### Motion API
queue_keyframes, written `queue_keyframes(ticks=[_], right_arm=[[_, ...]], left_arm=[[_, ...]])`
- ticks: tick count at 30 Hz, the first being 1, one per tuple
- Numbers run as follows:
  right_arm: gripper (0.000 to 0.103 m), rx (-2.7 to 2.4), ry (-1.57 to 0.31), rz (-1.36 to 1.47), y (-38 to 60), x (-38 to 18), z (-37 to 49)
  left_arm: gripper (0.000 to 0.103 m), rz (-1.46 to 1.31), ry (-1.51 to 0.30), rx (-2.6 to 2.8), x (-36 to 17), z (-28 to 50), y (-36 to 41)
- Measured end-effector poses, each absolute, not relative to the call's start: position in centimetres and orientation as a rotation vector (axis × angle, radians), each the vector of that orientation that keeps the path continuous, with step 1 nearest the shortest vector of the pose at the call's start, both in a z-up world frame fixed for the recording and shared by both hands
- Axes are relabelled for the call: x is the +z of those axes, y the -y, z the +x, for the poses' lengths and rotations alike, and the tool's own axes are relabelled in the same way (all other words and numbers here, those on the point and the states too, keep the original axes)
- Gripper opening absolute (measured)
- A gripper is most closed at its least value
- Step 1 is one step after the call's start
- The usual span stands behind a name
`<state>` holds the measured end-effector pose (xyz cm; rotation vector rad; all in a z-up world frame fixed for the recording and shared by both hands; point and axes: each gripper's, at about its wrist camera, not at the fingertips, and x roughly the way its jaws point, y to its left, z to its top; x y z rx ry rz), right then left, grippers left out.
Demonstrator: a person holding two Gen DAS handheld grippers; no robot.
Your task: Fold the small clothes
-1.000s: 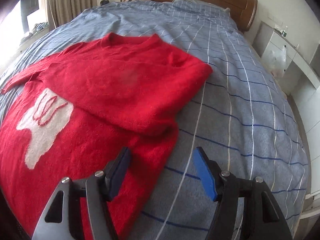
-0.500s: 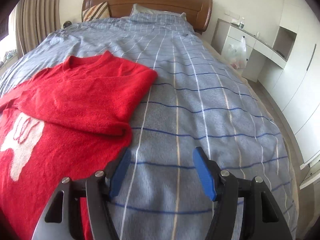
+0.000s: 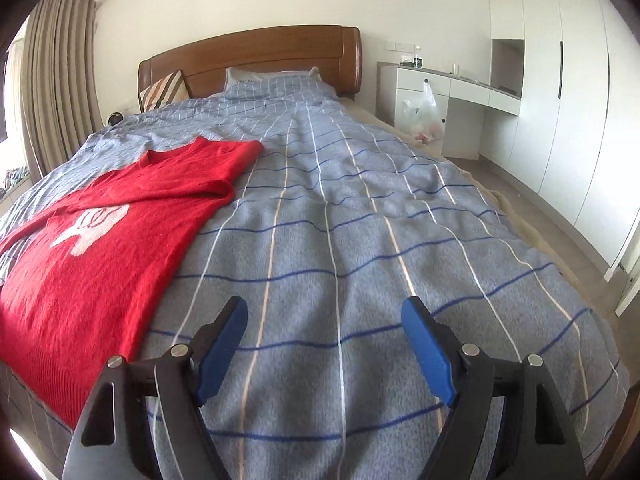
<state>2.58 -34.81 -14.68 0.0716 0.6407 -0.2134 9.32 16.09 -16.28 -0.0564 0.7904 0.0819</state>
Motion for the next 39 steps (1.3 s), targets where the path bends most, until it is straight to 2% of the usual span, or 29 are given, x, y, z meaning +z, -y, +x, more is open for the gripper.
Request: queue_keyframes(ticks=[39], right_arm=[[0.080, -0.156, -0.668, 0.032, 33.4, -15.7, 3.5]], left_arm=[[0.103, -0.071, -0.794, 0.080, -16.5, 9.2, -16.4]])
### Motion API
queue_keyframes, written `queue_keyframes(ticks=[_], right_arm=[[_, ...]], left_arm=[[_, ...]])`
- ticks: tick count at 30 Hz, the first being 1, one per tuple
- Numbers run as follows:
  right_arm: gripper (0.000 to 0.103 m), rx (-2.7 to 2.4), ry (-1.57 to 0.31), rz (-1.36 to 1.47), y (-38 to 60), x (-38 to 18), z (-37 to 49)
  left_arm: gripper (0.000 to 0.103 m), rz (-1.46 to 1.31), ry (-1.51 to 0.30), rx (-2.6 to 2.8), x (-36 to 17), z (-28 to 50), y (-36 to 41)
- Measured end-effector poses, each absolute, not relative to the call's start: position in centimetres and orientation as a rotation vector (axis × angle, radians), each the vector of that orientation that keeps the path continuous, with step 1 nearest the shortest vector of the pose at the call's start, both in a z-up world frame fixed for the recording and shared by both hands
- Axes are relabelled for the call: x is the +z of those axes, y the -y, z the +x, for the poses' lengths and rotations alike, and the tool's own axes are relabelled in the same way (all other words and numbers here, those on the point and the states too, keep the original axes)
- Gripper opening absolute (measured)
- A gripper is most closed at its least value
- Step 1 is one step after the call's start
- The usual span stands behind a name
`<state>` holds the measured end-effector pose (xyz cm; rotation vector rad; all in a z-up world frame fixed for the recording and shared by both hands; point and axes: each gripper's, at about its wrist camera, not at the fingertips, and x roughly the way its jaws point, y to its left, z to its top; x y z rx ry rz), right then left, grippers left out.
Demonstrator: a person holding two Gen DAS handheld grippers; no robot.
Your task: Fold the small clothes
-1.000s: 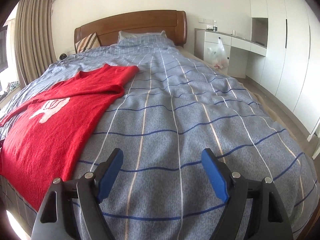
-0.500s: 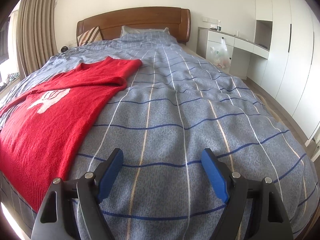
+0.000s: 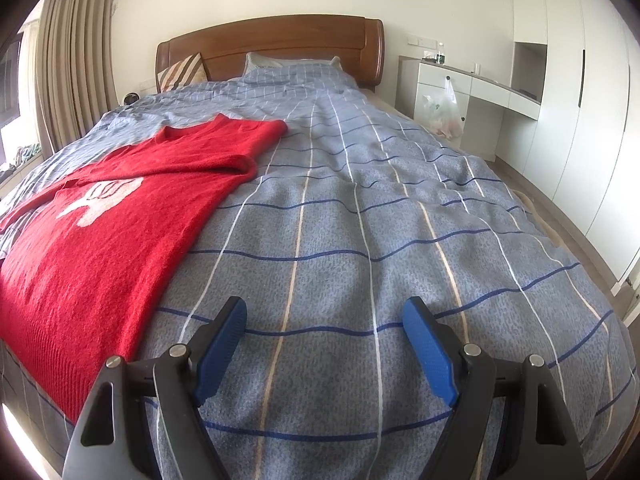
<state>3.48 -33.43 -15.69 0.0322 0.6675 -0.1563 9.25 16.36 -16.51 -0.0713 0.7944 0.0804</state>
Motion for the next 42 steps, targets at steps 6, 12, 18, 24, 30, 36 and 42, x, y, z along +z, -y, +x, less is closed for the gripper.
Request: queue_keyframes(ticks=[6, 12, 18, 24, 30, 36, 42], right_arm=[[0.080, -0.154, -0.660, 0.020, 33.1, -15.6, 3.4], [0.080, -0.147, -0.660, 0.014, 32.9, -15.6, 3.4], [0.080, -0.144, -0.656, 0.026, 33.1, -15.6, 3.3], [0.080, -0.128, -0.658, 0.021, 32.7, -15.6, 3.4], [0.080, -0.130, -0.670, 0.024, 32.6, -15.9, 3.5], [0.080, -0.141, -0.683, 0.028, 32.6, -16.3, 3.8], [0.081, -0.138, -0.687, 0.041, 32.9, -16.4, 3.6]], left_arm=[[0.103, -0.072, -0.795, 0.079, -16.5, 9.1, -16.4], [0.103, -0.074, -0.808, 0.076, -16.3, 9.2, -16.4], [0.103, -0.172, -0.845, 0.030, -13.4, 10.3, -19.1], [0.103, -0.471, -0.778, 0.112, -9.7, 11.9, -29.3], [0.100, -0.636, -0.805, 0.271, -9.6, 15.2, -40.1], [0.078, -0.616, -0.939, 0.204, -11.7, 19.7, -39.8], [0.077, -0.610, -1.039, 0.263, -14.6, 22.6, -37.9]])
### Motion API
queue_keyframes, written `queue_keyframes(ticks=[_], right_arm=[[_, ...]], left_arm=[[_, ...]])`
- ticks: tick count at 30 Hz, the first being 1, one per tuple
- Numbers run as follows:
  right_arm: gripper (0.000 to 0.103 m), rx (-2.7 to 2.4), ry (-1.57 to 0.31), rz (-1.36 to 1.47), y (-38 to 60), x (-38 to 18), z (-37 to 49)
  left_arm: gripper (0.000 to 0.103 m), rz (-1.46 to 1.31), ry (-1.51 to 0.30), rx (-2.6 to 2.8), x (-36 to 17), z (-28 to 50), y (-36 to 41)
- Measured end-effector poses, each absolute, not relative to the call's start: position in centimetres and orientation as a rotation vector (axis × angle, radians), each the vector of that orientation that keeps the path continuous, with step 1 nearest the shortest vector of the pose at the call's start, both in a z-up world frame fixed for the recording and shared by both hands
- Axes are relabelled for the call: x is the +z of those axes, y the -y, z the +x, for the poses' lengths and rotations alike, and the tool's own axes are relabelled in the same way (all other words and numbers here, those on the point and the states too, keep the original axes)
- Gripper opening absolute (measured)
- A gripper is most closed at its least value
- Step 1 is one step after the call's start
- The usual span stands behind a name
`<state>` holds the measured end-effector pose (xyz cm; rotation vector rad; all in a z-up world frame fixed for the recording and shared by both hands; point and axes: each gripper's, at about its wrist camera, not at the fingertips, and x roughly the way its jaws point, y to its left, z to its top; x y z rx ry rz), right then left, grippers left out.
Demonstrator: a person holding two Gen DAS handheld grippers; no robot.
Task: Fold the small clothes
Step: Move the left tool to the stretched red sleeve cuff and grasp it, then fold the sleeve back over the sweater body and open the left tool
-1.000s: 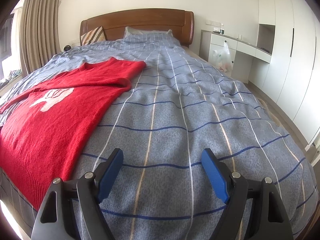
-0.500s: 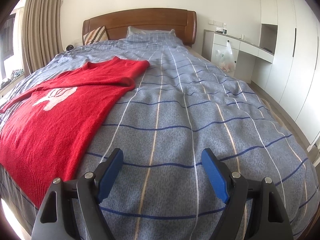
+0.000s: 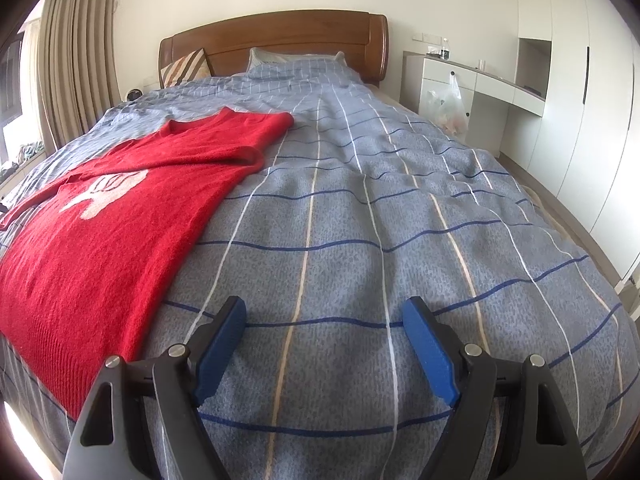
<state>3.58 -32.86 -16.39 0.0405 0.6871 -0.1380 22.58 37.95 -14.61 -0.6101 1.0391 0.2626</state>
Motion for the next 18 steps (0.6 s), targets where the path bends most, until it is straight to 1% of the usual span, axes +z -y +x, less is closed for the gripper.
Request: queue_keyframes(ticks=[1, 2, 3, 4, 5, 7, 10, 15, 18], right_arm=[[0.081, -0.138, -0.688, 0.040, 32.9, -16.4, 3.6], [0.081, -0.139, -0.689, 0.039, 32.8, -16.5, 3.6], [0.081, -0.139, -0.690, 0.038, 32.8, -16.5, 3.7], [0.081, -0.140, -0.690, 0.039, 32.8, -16.5, 3.7], [0.081, -0.139, -0.690, 0.040, 32.8, -16.5, 3.7], [0.081, -0.137, -0.689, 0.048, 32.9, -16.5, 3.7], [0.081, -0.132, -0.690, 0.064, 33.0, -16.5, 3.7], [0.082, -0.120, -0.694, 0.085, 33.3, -16.5, 4.0], [0.082, -0.114, -0.694, 0.096, 33.4, -16.5, 4.0]], left_arm=[[0.072, -0.601, -1.045, 0.276, -14.8, 23.0, -37.7], [0.062, -0.580, -1.045, 0.286, -14.7, 23.3, -37.3], [0.028, -0.555, -1.048, 0.294, -14.5, 23.7, -37.0], [0.002, -0.539, -1.055, 0.297, -14.3, 24.0, -36.7], [0.004, -0.521, -1.054, 0.309, -13.8, 24.3, -36.4], [0.003, -0.482, -1.009, 0.314, -11.8, 24.8, -35.7], [0.003, -0.402, -0.929, 0.247, -6.9, 26.4, -32.5], [0.003, -0.215, -0.804, -0.015, 2.1, 29.2, -21.0], [0.003, -0.126, -0.767, -0.198, 5.3, 30.5, -12.5]])
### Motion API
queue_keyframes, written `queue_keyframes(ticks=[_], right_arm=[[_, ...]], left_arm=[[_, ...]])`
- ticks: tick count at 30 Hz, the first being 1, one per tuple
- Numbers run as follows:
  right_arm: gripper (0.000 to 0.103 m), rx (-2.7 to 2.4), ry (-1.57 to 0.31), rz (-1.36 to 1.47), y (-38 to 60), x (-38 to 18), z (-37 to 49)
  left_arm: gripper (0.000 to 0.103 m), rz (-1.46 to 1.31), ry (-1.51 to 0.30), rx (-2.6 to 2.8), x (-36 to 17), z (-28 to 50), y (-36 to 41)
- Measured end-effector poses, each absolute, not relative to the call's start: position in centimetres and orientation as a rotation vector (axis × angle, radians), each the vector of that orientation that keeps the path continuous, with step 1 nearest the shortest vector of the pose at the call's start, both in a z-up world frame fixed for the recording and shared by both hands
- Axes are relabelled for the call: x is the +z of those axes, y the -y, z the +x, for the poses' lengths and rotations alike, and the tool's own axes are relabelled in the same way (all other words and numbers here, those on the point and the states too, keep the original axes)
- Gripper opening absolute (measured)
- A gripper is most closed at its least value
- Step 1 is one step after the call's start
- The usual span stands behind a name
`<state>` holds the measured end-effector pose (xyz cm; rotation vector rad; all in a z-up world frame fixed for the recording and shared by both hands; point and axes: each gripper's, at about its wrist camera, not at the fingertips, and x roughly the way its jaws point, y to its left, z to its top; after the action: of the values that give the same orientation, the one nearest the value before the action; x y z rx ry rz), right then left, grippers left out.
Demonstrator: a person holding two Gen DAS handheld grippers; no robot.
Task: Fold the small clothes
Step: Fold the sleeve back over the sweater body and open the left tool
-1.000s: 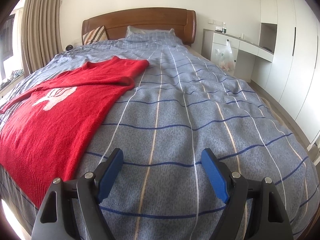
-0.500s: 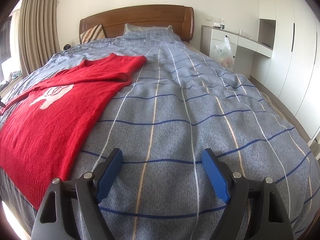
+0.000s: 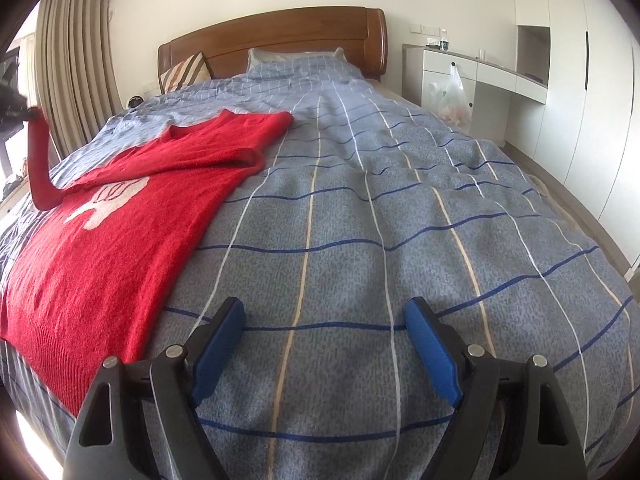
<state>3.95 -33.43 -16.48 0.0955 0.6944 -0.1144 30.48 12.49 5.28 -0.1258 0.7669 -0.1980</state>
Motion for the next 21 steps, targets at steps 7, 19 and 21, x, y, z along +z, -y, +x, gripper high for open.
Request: queue_keyframes(ticks=[7, 19, 21], right_arm=[[0.082, -0.106, -0.695, 0.098, 33.5, -16.5, 3.8], [0.083, -0.099, -0.697, 0.104, 33.7, -16.6, 3.8], [0.083, -0.100, -0.699, 0.104, 33.6, -16.6, 3.9]], left_arm=[[0.007, 0.013, -0.800, -0.459, 3.9, 30.8, 3.1], [0.091, -0.084, -0.915, -0.453, -5.2, 25.8, 1.3], [0.091, -0.127, -0.903, -0.371, -5.9, 25.0, -3.1]])
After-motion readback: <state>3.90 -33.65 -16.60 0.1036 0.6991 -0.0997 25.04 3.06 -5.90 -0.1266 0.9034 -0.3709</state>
